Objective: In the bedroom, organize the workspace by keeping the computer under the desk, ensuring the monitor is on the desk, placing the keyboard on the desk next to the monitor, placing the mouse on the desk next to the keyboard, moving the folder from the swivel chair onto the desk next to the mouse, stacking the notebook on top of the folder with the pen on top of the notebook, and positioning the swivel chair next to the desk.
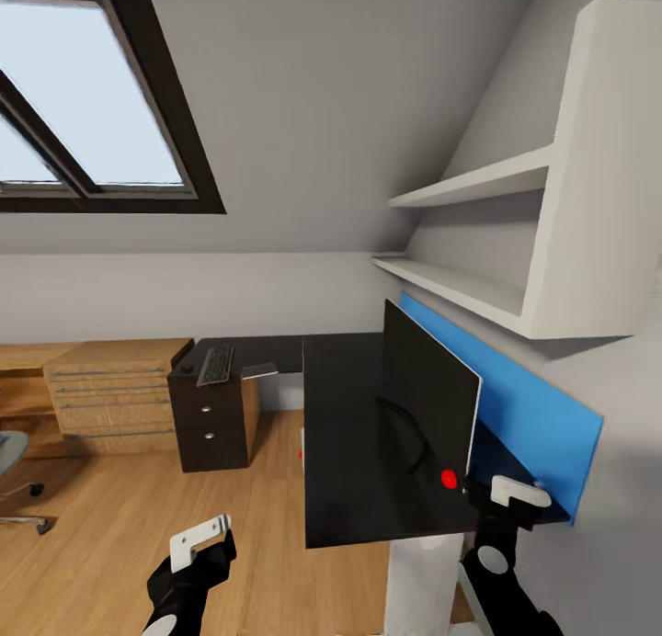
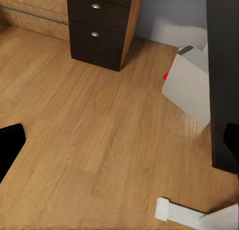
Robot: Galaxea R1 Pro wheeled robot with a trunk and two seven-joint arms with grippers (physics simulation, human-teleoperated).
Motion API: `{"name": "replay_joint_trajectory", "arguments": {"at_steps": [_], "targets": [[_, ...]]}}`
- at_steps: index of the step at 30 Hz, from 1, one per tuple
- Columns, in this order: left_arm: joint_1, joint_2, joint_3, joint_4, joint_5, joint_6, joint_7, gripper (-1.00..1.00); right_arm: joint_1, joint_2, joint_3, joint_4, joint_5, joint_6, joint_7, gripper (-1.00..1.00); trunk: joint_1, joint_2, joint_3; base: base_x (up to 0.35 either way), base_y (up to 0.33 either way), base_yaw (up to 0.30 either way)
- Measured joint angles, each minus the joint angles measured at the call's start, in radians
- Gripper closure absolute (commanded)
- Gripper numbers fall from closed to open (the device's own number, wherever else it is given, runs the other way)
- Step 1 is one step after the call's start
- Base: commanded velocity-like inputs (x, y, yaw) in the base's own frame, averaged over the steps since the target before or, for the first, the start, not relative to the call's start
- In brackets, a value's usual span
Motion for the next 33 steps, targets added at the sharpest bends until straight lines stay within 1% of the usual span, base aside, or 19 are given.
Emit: {"name": "replay_joint_trajectory", "arguments": {"at_steps": [3, 7, 12, 13, 15, 16, 17, 18, 20, 24, 28, 29, 31, 33], "targets": [[0.0, 0.0, 0.002, 0.005, -0.002, -0.003, 0.002, -1.0, 0.0, 0.0, 0.003, 0.012, 0.0, -0.001, 0.0, -1.0, 0.0, 0.0, 0.0, -0.335, 0.0, 0.0], [0.0, 0.001, 0.005, 0.023, -0.003, -0.006, 0.004, -1.0, 0.0, 0.001, 0.021, 0.026, 0.002, -0.001, 0.002, -1.0, 0.0, 0.0, 0.0, -0.336, 0.0, 0.0], [0.0, 0.001, 0.007, 0.034, -0.002, -0.006, -0.001, -1.0, 0.0, 0.002, 0.071, 0.037, 0.003, -0.009, 0.004, -1.0, 0.0, 0.0, 0.0, -0.336, 0.015, 0.0], [0.0, 0.001, 0.007, 0.039, -0.002, -0.005, -0.002, -1.0, 0.0, 0.002, 0.089, 0.047, 0.003, -0.02, 0.006, -1.0, 0.0, 0.0, 0.0, -0.329, 0.093, 0.0], [0.0, 0.001, 0.006, 0.052, -0.001, -0.004, -0.002, -1.0, 0.0, 0.004, 0.144, 0.081, 0.001, -0.058, 0.008, -1.0, 0.0, 0.0, 0.0, -0.313, 0.14, 0.0], [0.0, 0.001, 0.006, 0.054, -0.001, -0.004, -0.002, -1.0, 0.0, 0.005, 0.16, 0.091, 0.001, -0.068, 0.008, -1.0, 0.0, 0.0, 0.0, -0.257, 0.211, 0.0], [0.0, 0.001, 0.006, 0.059, 0.0, -0.004, -0.002, -1.0, 0.0, 0.01, 0.204, 0.116, -0.001, -0.085, 0.009, -1.0, 0.0, 0.0, 0.0, -0.236, 0.23, 0.0], [0.0, 0.002, 0.006, 0.06, 0.0, -0.004, -0.002, -1.0, 0.0, 0.013, 0.218, 0.124, -0.001, -0.089, 0.01, -1.0, 0.0, 0.0, 0.0, -0.192, 0.26, 0.0], [0.0, 0.002, 0.005, 0.062, 0.001, -0.004, -0.002, -1.0, 0.0, 0.033, 0.257, 0.148, -0.001, -0.099, 0.017, -1.0, 0.0, 0.0, 0.0, -0.15, 0.284, 0.0], [0.0, 0.002, 0.005, 0.064, 0.001, -0.005, -0.001, -1.0, 0.0, 0.056, 0.286, 0.165, -0.001, -0.11, 0.03, -1.0, -0.001, 0.0, 0.0, -0.083, 0.306, 0.0], [0.0, 0.002, 0.005, 0.065, 0.001, -0.005, -0.001, -1.0, 0.0, 0.061, 0.308, 0.168, 0.0, -0.115, 0.037, -1.0, -0.001, 0.0, 0.0, -0.022, 0.316, 0.0], [0.0, 0.002, 0.005, 0.073, 0.001, -0.004, -0.001, -1.0, 0.0, 0.064, 0.344, 0.169, 0.0, -0.117, 0.044, -1.0, -0.001, 0.0, 0.0, -0.005, 0.318, 0.0], [0.0, 0.002, 0.005, 0.079, 0.001, -0.004, 0.0, -1.0, 0.0, 0.071, 0.379, 0.17, -0.003, -0.119, 0.05, -1.0, -0.001, 0.0, 0.0, -0.001, 0.318, 0.0], [0.0, 0.002, 0.005, 0.08, 0.001, -0.004, 0.0, -1.0, 0.0, 0.077, 0.385, 0.17, -0.004, -0.12, 0.057, -1.0, -0.001, 0.0, 0.0, -0.001, 0.309, 0.0]]}}
